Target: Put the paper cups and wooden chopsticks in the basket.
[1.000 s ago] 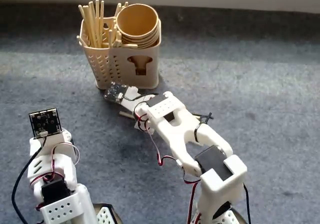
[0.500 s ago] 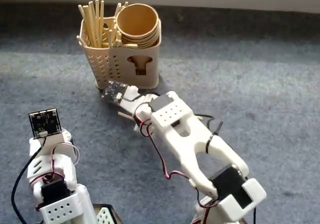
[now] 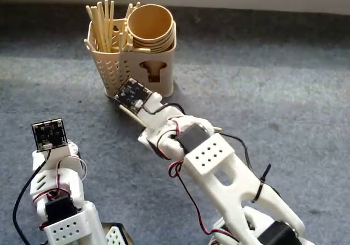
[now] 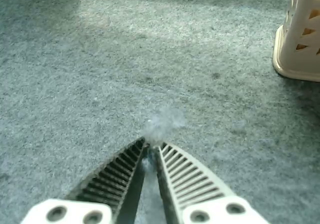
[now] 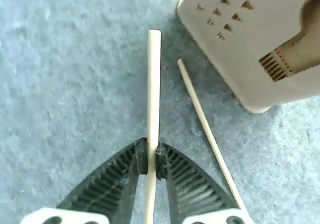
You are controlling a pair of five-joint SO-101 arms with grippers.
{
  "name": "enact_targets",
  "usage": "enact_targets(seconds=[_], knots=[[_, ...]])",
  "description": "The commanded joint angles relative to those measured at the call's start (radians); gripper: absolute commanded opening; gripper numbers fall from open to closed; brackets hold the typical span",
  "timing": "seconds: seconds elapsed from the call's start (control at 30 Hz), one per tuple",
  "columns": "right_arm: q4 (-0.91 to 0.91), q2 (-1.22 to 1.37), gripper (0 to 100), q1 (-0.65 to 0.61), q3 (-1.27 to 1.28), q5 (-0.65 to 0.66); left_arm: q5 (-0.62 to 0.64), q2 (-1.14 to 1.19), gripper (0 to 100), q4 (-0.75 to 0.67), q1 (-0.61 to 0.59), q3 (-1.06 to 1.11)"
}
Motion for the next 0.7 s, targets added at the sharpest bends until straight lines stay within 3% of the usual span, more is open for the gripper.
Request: enact_targets(seconds=[0.0, 0.33, 0.67], knots=[[-0.14, -0.122, 0.6, -0.012, 0.033, -0.1, -0.009, -0.015, 2, -0.018, 0.016, 0.019], [-0.544, -0.2, 0.6, -0.021, 0.084, -0.106, -0.009, -0.015, 2, -0.018, 0.016, 0.019], [-0.839, -0.2, 0.6, -0.022, 0.076, -0.104, -0.009, -0.015, 2, -0.018, 0.016, 0.019]])
